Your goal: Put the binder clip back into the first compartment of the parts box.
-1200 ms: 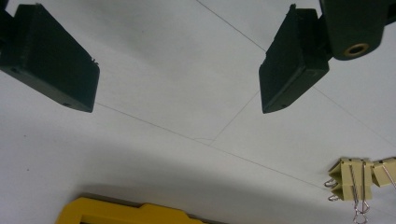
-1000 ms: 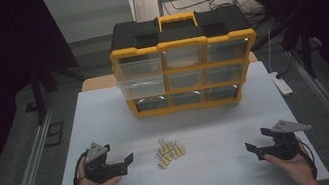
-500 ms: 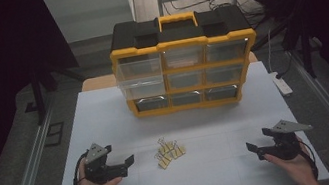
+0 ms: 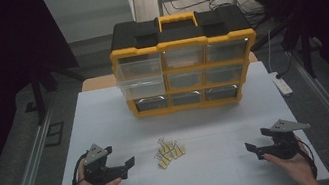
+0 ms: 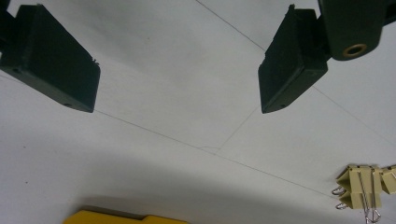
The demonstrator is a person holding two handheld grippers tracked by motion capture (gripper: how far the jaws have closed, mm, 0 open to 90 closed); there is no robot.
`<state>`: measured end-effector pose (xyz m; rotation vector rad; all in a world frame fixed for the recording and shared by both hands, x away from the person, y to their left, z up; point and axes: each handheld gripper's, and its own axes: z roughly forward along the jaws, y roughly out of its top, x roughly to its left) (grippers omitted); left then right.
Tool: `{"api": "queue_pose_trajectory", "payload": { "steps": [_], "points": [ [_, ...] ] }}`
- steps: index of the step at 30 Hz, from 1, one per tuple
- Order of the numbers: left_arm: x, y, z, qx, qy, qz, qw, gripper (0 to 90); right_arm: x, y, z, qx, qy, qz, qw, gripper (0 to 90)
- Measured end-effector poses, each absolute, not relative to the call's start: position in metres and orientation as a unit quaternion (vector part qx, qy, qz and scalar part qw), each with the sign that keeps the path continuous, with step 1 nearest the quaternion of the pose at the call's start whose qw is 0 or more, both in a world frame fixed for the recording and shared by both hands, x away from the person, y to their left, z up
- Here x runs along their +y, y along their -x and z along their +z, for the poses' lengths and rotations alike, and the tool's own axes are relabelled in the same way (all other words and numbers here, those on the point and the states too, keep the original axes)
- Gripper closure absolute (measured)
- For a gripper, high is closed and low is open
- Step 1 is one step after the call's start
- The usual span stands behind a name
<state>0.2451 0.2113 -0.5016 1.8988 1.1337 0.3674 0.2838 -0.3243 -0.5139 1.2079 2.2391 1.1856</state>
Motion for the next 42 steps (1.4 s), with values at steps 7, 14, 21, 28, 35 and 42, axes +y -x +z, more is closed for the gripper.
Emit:
{"api": "queue_pose_trajectory", "payload": {
  "steps": [7, 14, 21, 28, 35, 42],
  "points": [
    [0.201, -0.249, -0.5, 0.441, -0.774, 0.129, 0.435, 5.8, -0.326, -0.28, -0.513, 0.787, -0.423, 0.417, 0.168, 12.9],
    [0.188, -0.253, -0.496, 0.421, -0.786, 0.11, 0.439, 6.6, -0.326, -0.283, -0.513, 0.786, -0.418, 0.42, 0.176, 13.2],
    [0.175, -0.258, -0.49, 0.409, -0.793, 0.095, 0.441, 8.0, -0.323, -0.284, -0.511, 0.787, -0.411, 0.422, 0.182, 13.3],
    [0.165, -0.266, -0.482, 0.4, -0.796, 0.073, 0.449, 9.6, -0.323, -0.286, -0.511, 0.786, -0.412, 0.422, 0.185, 13.3],
    [0.158, -0.269, -0.476, 0.397, -0.8, 0.063, 0.446, 10.5, -0.324, -0.286, -0.511, 0.784, -0.415, 0.425, 0.184, 13.3],
    [0.14, -0.28, -0.473, 0.388, -0.812, 0.036, 0.435, 12.0, -0.323, -0.286, -0.511, 0.783, -0.416, 0.423, 0.186, 13.3]
  ]
}}
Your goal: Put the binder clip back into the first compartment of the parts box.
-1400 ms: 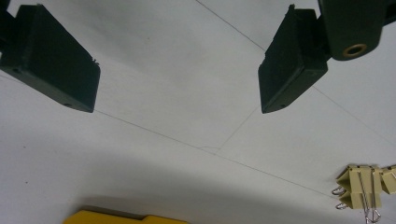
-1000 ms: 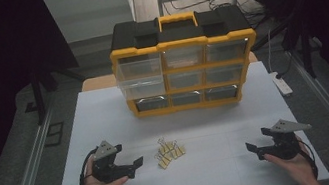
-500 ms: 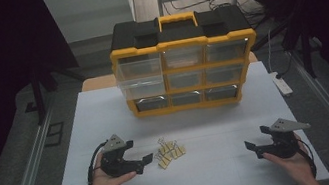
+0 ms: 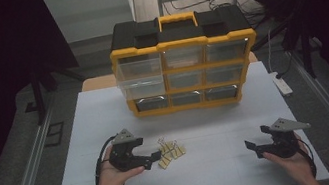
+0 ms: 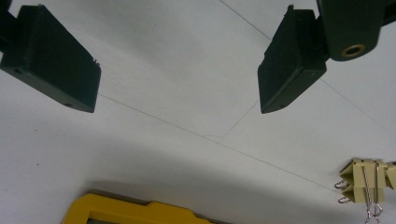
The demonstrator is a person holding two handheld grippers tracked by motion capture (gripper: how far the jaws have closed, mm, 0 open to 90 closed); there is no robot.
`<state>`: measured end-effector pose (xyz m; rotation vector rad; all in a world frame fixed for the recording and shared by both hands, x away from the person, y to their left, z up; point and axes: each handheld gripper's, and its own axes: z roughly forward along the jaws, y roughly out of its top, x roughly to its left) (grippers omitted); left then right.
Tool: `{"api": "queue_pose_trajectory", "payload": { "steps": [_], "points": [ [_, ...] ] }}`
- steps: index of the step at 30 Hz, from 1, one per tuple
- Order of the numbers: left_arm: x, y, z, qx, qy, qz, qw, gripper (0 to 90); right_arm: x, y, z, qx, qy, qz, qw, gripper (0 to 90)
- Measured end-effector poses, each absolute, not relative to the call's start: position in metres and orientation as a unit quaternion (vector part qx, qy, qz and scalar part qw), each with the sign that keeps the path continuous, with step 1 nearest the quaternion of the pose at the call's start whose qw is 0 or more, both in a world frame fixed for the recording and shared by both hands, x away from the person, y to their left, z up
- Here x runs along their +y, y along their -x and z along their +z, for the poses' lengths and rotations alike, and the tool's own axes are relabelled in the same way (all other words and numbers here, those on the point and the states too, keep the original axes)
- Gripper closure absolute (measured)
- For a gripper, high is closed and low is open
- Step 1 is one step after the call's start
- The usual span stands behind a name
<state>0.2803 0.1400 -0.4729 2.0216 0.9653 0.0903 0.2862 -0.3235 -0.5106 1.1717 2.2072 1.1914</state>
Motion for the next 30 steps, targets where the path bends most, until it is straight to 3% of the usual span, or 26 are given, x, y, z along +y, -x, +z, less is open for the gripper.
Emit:
{"api": "queue_pose_trajectory", "payload": {
  "steps": [16, 22, 28, 30],
  "points": [
    [0.127, -0.29, -0.493, 0.392, -0.836, 0.005, 0.384, 20.0, -0.324, -0.287, -0.512, 0.786, -0.415, 0.418, 0.187, 13.5],
    [0.128, -0.296, -0.506, 0.403, -0.835, -0.018, 0.375, 36.2, -0.325, -0.287, -0.513, 0.789, -0.414, 0.414, 0.186, 13.6],
    [0.133, -0.299, -0.51, 0.405, -0.828, -0.05, 0.384, 68.9, -0.326, -0.288, -0.513, 0.787, -0.418, 0.415, 0.185, 13.7],
    [0.133, -0.299, -0.511, 0.404, -0.828, -0.054, 0.384, 73.4, -0.326, -0.288, -0.513, 0.787, -0.418, 0.415, 0.185, 13.7]
  ]
}}
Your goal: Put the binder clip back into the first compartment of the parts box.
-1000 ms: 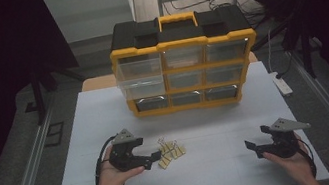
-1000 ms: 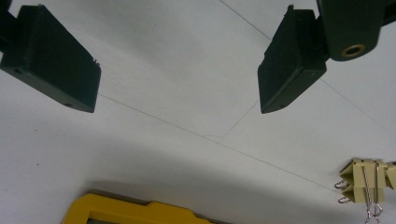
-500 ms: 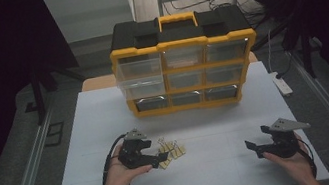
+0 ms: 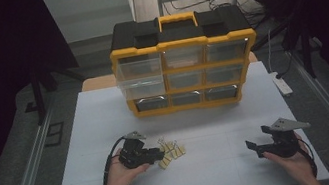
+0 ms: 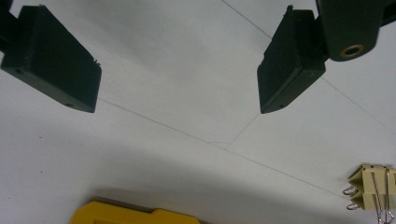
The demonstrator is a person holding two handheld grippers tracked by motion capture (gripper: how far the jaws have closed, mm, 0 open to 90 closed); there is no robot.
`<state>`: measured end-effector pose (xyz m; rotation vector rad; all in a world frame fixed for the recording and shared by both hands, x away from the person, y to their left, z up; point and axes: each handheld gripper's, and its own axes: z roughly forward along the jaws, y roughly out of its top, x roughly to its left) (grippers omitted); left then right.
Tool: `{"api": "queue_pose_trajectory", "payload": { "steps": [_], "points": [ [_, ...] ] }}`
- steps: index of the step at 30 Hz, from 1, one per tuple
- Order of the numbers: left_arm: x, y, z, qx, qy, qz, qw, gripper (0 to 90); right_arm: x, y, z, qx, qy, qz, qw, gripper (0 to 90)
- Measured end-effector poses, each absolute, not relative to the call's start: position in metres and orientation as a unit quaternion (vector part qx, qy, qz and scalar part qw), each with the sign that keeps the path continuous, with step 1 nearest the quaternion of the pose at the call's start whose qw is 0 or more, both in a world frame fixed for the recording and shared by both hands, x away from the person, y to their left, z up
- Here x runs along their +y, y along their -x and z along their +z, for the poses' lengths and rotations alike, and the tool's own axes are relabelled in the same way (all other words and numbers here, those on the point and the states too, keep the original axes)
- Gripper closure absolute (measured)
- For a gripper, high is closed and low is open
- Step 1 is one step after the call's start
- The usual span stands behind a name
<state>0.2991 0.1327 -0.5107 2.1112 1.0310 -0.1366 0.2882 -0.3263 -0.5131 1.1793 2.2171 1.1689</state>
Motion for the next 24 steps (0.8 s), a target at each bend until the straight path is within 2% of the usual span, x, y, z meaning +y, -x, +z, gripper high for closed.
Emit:
{"api": "queue_pose_trajectory", "payload": {
  "steps": [3, 5, 14, 23, 24],
  "points": [
    [0.133, -0.299, -0.51, 0.4, -0.828, -0.066, 0.387, 85.8, -0.326, -0.288, -0.513, 0.787, -0.418, 0.414, 0.186, 13.7],
    [0.133, -0.298, -0.51, 0.392, -0.826, -0.08, 0.396, 88.7, -0.326, -0.288, -0.513, 0.787, -0.418, 0.414, 0.187, 13.7],
    [0.136, -0.293, -0.501, 0.377, -0.823, -0.076, 0.419, 89.7, -0.326, -0.288, -0.512, 0.783, -0.421, 0.42, 0.18, 13.7],
    [0.145, -0.283, -0.477, 0.372, -0.801, -0.04, 0.467, 89.7, -0.327, -0.288, -0.512, 0.783, -0.422, 0.419, 0.182, 13.7],
    [0.147, -0.281, -0.47, 0.364, -0.793, -0.042, 0.487, 89.8, -0.327, -0.288, -0.512, 0.783, -0.422, 0.419, 0.182, 13.7]
  ]
}}
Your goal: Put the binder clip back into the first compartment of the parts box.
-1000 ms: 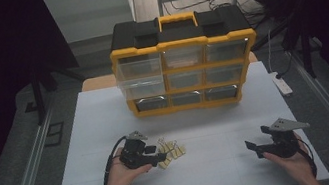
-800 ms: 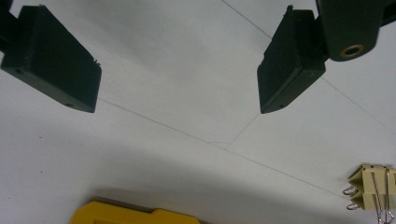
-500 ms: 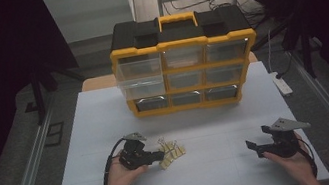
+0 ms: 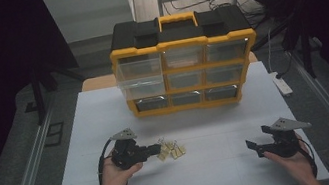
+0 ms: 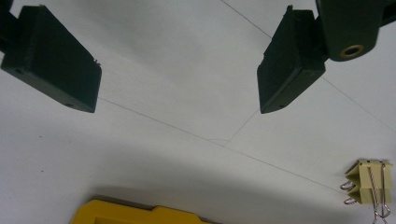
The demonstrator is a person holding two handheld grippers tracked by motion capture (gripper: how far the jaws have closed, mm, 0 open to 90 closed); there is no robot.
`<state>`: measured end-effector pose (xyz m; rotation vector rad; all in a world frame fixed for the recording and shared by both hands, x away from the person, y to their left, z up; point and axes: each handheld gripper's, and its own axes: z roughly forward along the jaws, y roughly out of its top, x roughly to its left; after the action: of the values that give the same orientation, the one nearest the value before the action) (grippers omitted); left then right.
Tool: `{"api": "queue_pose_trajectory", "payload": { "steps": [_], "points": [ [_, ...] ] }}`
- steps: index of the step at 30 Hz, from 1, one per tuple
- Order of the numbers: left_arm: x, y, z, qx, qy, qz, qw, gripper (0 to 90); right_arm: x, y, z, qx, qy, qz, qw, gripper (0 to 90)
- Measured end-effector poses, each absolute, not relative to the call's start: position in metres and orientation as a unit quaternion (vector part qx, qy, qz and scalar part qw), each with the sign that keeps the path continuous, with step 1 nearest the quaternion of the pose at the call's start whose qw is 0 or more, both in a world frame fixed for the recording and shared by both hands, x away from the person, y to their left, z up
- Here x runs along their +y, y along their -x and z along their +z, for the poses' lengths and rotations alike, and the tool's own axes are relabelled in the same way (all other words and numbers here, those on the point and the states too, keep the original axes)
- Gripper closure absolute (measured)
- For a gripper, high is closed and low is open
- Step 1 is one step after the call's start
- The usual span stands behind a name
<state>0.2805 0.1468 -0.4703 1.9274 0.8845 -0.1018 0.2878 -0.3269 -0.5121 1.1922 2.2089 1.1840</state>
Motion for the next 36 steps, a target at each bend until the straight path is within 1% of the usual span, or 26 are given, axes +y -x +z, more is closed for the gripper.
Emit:
{"api": "queue_pose_trajectory", "payload": {
  "steps": [5, 15, 28, 36],
  "points": [
    [0.151, -0.275, -0.45, 0.344, -0.784, -0.011, 0.516, 89.8, -0.327, -0.288, -0.512, 0.782, -0.423, 0.419, 0.183, 13.8],
    [0.164, -0.268, -0.427, 0.333, -0.76, 0.041, 0.557, 89.8, -0.326, -0.288, -0.511, 0.782, -0.423, 0.42, 0.185, 13.9],
    [0.164, -0.267, -0.39, 0.318, -0.737, 0.077, 0.591, 89.8, -0.327, -0.287, -0.511, 0.781, -0.421, 0.423, 0.187, 14.2],
    [0.167, -0.271, -0.368, 0.31, -0.721, 0.086, 0.614, 89.8, -0.327, -0.286, -0.51, 0.779, -0.421, 0.424, 0.189, 14.2]
  ]
}}
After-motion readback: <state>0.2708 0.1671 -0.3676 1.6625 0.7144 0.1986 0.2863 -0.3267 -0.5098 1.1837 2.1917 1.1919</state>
